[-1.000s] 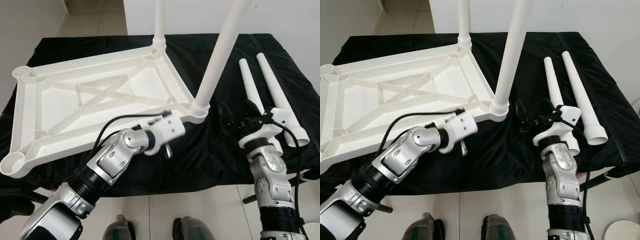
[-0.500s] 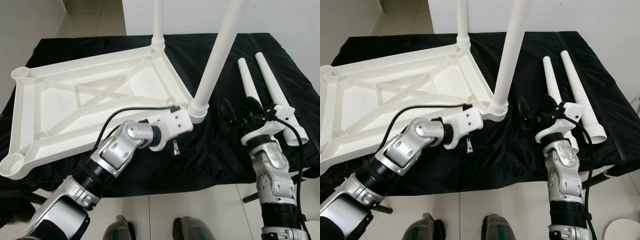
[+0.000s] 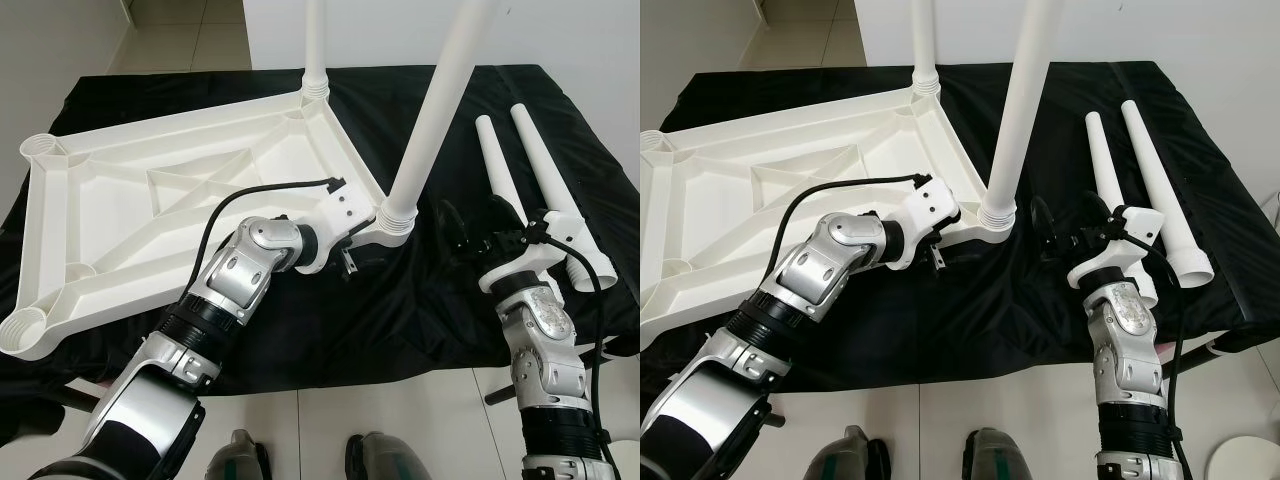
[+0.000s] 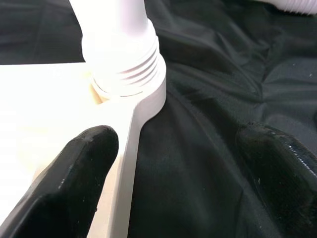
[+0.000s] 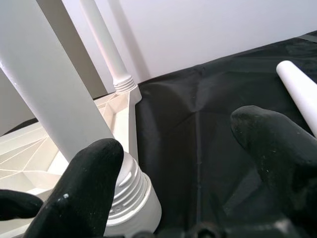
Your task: Building children table
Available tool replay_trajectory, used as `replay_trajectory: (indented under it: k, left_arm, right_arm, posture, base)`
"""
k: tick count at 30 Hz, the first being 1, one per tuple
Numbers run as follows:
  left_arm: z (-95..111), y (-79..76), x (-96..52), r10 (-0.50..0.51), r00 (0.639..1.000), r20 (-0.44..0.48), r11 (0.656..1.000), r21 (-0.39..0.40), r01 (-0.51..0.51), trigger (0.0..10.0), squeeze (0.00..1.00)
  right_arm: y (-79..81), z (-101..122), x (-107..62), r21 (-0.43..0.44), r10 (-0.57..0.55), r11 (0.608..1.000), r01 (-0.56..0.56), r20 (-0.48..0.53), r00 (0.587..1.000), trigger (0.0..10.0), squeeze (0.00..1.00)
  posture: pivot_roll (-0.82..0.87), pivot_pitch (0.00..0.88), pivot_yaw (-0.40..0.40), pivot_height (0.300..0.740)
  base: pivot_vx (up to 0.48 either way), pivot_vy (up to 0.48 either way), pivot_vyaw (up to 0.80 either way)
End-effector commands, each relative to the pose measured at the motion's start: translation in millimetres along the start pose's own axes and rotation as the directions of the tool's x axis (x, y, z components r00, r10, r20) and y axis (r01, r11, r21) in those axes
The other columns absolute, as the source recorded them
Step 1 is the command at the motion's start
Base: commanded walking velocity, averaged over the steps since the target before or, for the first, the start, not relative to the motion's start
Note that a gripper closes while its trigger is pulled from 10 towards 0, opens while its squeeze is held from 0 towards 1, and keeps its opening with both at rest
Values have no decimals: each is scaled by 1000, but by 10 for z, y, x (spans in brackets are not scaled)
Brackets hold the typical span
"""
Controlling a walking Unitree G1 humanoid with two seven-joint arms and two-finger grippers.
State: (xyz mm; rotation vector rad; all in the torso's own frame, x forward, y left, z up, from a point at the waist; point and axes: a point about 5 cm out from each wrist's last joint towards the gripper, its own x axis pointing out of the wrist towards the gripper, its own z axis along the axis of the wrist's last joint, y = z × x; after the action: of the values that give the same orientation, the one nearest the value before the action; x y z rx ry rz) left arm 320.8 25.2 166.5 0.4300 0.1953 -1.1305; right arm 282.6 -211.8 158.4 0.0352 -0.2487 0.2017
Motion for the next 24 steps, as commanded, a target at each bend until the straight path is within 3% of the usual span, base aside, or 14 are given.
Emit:
replay_trajectory:
  k: [1, 3, 18, 24]
  left_arm:
    - [-77, 185, -17, 343, 938, -50, 939, -10, -344, 10000, 0]
    - [-165, 167, 26, 347, 933, -99, 937, -12, -349, 10000, 0]
    - [-271, 153, 76, 338, 929, -152, 939, -10, -343, 10000, 0]
    - [-317, 52, 74, 262, 952, -159, 965, 7, -264, 10000, 0]
  right_arm:
    - [22, -20, -15, 9, 15, 1000, -15, -13, 1000, 10000, 0]
    - [23, -12, -12, 5, 16, 1000, -16, -11, 1000, 10000, 0]
    - [17, -9, -23, -1, 16, 1000, -16, -15, 1000, 10000, 0]
    - [27, -13, -22, -1, 20, 1000, -20, -17, 1000, 10000, 0]
  posture:
    - [-197, 62, 49, 740]
    - [-202, 63, 50, 740]
    - [-199, 68, 48, 740]
    - [-194, 72, 49, 740]
  base:
    - [0, 0, 0]
    - [0, 0, 0]
    - [0, 0, 0]
    - [0, 0, 0]
